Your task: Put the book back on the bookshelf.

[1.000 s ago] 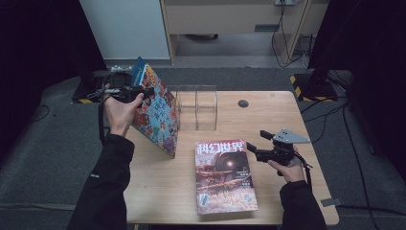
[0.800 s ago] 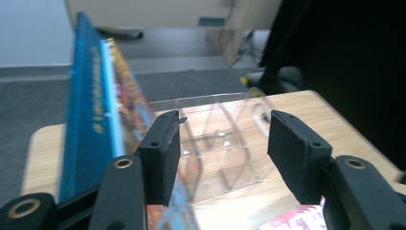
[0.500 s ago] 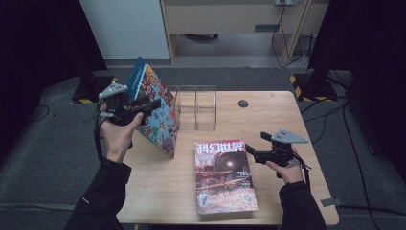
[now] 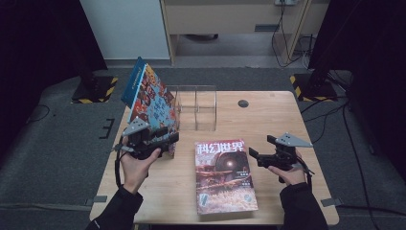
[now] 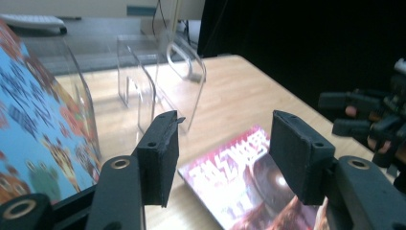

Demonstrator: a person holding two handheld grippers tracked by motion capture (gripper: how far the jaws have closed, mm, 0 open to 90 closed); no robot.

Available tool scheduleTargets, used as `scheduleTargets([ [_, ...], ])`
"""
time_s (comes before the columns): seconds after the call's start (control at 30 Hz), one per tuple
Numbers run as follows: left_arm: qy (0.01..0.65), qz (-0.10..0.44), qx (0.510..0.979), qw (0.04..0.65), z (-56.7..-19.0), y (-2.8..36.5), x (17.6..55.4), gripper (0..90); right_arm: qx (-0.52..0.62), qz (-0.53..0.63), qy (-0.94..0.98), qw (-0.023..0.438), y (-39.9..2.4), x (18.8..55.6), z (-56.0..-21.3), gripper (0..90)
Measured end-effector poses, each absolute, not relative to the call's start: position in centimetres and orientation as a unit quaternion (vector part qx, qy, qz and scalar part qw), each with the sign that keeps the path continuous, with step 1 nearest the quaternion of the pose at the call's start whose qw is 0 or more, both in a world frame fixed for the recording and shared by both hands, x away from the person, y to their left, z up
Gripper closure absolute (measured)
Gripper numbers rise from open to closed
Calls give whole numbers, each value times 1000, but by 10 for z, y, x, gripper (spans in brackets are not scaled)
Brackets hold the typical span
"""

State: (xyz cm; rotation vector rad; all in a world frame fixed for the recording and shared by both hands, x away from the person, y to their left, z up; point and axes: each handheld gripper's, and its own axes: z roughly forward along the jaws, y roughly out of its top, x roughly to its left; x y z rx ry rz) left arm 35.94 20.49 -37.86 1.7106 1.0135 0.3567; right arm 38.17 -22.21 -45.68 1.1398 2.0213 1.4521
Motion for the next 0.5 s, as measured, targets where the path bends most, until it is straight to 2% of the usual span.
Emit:
scheduleTargets([
  [0.2,423,132,730,521,-412,200,350,425,402,506,739,191,-220,376,-463,113],
  [0.5,427,111,745,501,-454,192,345,418,407,489,748,191,-217,372,-473,136],
])
